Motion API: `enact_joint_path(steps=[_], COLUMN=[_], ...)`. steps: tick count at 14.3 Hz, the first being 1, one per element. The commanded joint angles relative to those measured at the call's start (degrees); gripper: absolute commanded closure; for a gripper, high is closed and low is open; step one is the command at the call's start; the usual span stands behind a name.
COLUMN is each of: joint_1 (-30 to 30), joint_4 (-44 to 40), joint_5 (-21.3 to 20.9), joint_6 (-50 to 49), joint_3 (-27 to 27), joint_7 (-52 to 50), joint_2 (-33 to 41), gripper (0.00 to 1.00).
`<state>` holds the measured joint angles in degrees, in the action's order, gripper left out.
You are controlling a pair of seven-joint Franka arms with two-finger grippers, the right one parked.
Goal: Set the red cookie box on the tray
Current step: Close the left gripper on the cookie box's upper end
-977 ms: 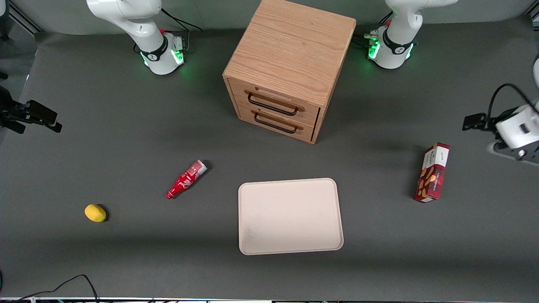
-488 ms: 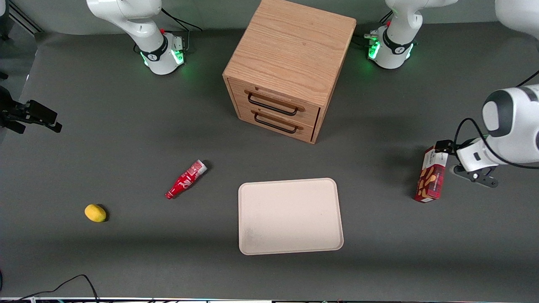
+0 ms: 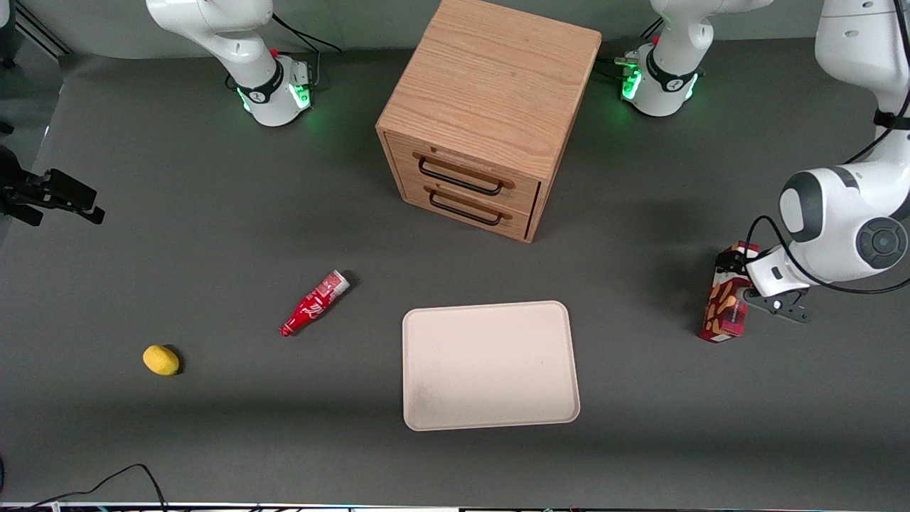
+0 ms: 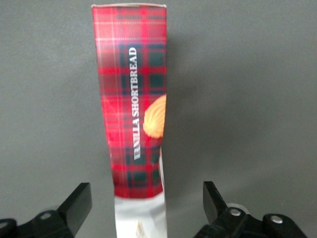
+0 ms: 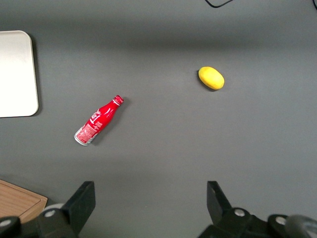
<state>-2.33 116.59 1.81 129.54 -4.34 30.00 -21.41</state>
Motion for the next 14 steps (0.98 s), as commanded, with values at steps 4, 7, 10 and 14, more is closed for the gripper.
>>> enact_joint_path(steps=[4,7,10,14], joint_1=[-0.04,-0.04,-0.04,-0.04], joint_4=[0.31,0.31,0.31,0.22], joint_5=[2.59,2.59,3.46,3.47], joint_6=[5.02,5.02,4.94,4.85], joint_3=[0.03,0.03,0.03,0.03], joint_7=[1.55,1.47,1.64,1.82], joint_2=[-2.94,-3.03,-3.11,-3.11], gripper=[0.00,0.00,1.00,1.00])
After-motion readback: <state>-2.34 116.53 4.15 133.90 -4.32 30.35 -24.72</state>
